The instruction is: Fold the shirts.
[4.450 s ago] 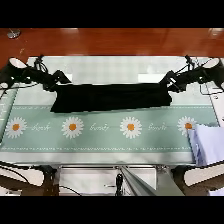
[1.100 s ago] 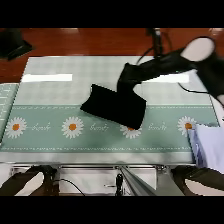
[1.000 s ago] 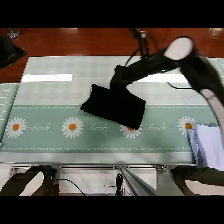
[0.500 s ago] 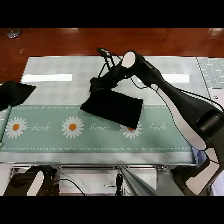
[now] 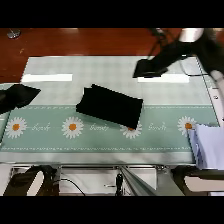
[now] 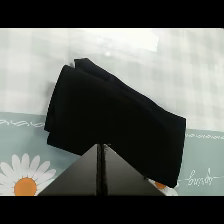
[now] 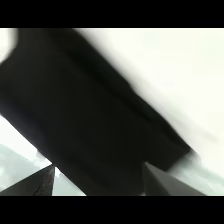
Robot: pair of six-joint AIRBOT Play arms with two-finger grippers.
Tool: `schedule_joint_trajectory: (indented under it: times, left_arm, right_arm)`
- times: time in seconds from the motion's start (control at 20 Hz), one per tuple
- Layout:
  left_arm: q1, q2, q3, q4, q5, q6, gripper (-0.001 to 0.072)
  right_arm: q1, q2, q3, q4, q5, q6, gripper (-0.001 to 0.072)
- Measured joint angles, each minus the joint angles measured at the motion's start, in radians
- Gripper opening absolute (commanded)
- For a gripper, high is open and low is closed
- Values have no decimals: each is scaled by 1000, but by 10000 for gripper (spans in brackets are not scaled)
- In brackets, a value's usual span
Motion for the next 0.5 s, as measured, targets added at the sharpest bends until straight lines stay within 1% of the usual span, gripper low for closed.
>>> schedule_joint_trajectory:
  times: [0.1, 0.2, 0.25, 0.35, 0.4, 0.5]
  left_arm:
    - [0, -2, -1, 0, 0, 0, 28]
    - [0, -3, -2, 0, 0, 0, 28]
    - [0, -3, -2, 0, 2, 0, 28]
    - [0, -3, -12, 0, 10, 0, 28]
    - [0, -3, -19, -1, 15, 0, 28]
    - [0, -3, -38, -5, 15, -2, 29]
  right_arm:
    - [-82, 186, -253, -30, -114, 44, 617]
    - [-132, 347, -541, 6, -245, 96, 616]
    - [-146, 406, -677, 49, -319, 113, 616]
    - [-149, 457, -877, 167, -419, 107, 613]
    - [-143, 455, -936, 220, -457, 87, 613]
    - [-130, 408, -995, 305, -482, 35, 613]
